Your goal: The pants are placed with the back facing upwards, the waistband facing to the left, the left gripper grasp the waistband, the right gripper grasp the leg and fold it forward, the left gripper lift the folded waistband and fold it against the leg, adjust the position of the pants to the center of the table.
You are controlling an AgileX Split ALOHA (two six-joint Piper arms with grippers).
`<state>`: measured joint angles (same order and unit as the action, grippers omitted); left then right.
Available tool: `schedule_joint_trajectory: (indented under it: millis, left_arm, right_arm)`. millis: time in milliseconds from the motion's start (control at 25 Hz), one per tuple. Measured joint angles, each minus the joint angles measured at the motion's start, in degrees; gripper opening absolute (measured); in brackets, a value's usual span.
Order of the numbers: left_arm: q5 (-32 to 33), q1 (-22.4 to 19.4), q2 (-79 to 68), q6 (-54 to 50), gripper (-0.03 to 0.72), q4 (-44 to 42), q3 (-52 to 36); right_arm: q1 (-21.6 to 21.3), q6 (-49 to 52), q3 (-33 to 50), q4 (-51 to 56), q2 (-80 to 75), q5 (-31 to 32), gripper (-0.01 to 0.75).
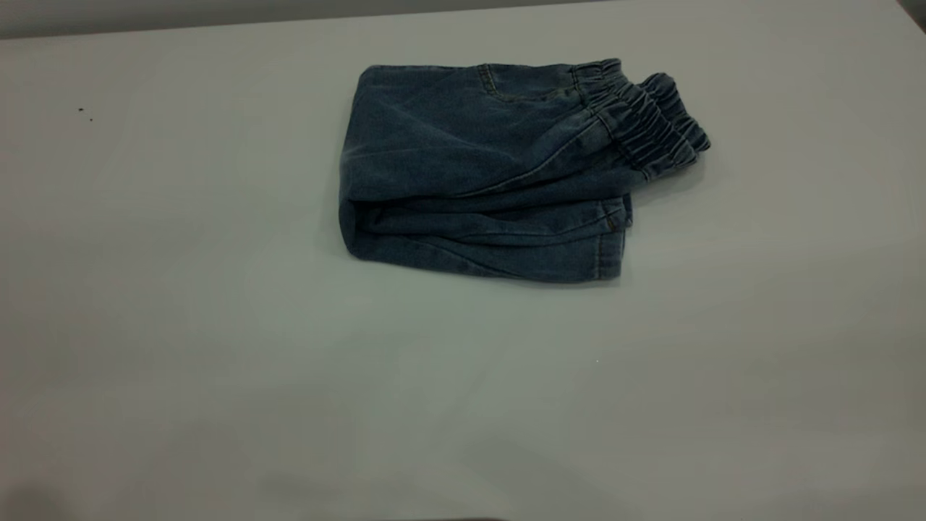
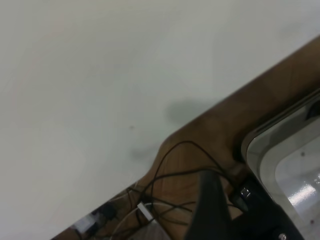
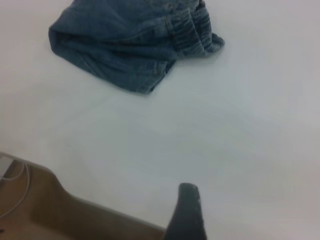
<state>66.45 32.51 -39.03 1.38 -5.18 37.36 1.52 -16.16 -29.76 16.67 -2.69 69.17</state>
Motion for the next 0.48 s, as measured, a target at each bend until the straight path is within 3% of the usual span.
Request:
schedule_joint_trajectory:
  millis: [240,480]
  left_arm:
    - [-5.5,0.0,8.5,0.0,0.475,0.3,-7.5]
    - [-5.8,0.0,13.8,0.0,0.475,0.8,-8.2]
  right_arm:
    - [0.0,0.1,2.3,-0.4,3.2,-2.2,0.547]
    - [0.0,0.1,2.4,-0.4,3.3,-2.3,0.547]
